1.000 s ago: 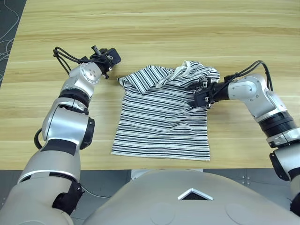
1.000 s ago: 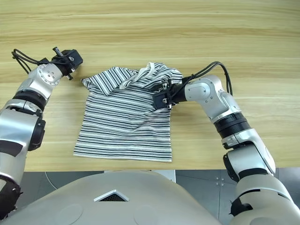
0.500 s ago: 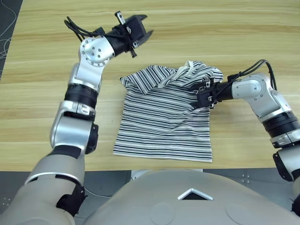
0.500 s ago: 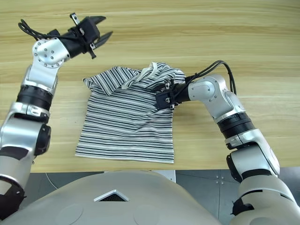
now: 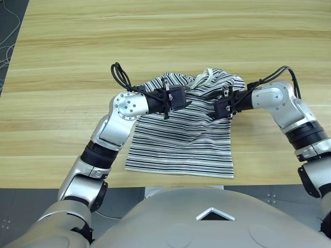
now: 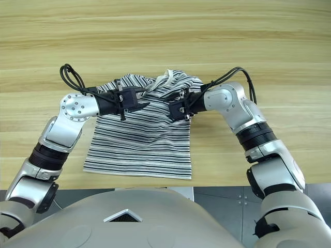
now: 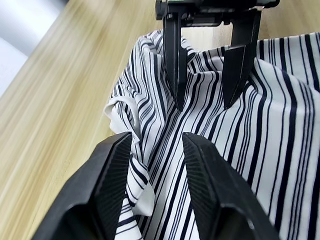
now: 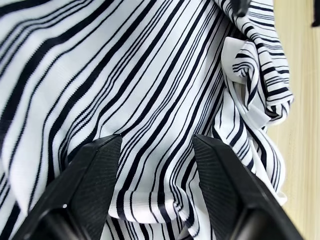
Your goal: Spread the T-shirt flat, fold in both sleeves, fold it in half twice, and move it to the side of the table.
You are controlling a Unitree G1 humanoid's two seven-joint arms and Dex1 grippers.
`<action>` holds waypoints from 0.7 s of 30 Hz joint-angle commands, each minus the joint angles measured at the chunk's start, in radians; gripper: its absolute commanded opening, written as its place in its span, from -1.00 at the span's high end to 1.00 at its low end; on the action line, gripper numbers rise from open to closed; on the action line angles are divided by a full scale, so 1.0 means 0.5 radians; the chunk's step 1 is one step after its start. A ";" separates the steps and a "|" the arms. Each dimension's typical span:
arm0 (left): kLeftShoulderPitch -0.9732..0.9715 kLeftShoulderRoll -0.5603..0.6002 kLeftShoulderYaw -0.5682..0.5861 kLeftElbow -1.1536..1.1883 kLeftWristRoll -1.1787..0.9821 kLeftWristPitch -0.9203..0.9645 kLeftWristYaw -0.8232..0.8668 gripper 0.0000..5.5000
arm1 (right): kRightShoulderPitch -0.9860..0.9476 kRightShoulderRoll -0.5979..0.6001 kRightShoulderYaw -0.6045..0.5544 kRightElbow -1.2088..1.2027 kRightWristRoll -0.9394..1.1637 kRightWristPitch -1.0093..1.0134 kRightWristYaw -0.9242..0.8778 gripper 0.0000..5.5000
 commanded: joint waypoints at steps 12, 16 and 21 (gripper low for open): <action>-0.645 -0.112 0.122 1.507 0.117 -0.443 0.317 0.32 | 0.127 0.024 0.142 0.087 -0.143 0.082 0.047 0.04; -0.923 -0.099 0.156 2.163 0.193 -0.589 0.540 0.32 | 0.122 0.035 0.146 0.087 -0.143 0.083 0.042 0.04; -1.079 -0.060 0.201 2.632 0.258 -0.636 0.777 0.32 | 0.121 0.046 0.151 0.096 -0.147 0.076 0.033 0.04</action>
